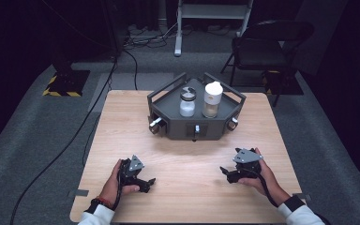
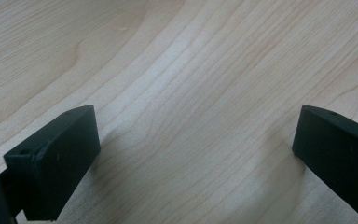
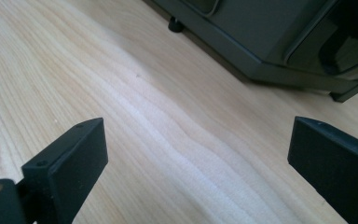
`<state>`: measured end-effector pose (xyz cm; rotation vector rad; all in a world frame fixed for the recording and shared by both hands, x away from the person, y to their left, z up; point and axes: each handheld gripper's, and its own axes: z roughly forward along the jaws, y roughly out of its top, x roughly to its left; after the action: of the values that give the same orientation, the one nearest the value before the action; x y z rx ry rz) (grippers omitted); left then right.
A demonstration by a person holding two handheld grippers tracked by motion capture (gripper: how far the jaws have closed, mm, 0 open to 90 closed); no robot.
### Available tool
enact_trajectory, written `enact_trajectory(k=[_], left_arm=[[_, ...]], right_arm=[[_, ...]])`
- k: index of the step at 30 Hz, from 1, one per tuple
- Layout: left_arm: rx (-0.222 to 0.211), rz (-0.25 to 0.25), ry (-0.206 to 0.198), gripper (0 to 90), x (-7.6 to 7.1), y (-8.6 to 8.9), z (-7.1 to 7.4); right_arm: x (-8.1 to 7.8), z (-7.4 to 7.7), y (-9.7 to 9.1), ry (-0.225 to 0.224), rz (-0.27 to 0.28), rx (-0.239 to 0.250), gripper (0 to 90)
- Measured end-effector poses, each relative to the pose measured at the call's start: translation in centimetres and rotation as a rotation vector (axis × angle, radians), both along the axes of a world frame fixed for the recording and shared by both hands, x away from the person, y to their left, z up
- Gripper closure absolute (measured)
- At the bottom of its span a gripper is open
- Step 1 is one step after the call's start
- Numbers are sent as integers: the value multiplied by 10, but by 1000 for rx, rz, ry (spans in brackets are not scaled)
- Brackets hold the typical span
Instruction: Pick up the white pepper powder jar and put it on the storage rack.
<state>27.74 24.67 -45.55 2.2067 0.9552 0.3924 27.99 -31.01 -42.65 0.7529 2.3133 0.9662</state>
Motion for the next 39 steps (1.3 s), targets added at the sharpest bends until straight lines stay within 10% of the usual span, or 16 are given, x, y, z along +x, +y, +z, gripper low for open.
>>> enact_trajectory(k=[19, 39], left_arm=[[0, 0, 0, 3, 0, 0, 0], [0, 0, 0, 3, 0, 0, 0]], right_arm=[[13, -11, 2, 79, -10, -56, 44], [28, -23, -15, 157, -44, 35, 1]])
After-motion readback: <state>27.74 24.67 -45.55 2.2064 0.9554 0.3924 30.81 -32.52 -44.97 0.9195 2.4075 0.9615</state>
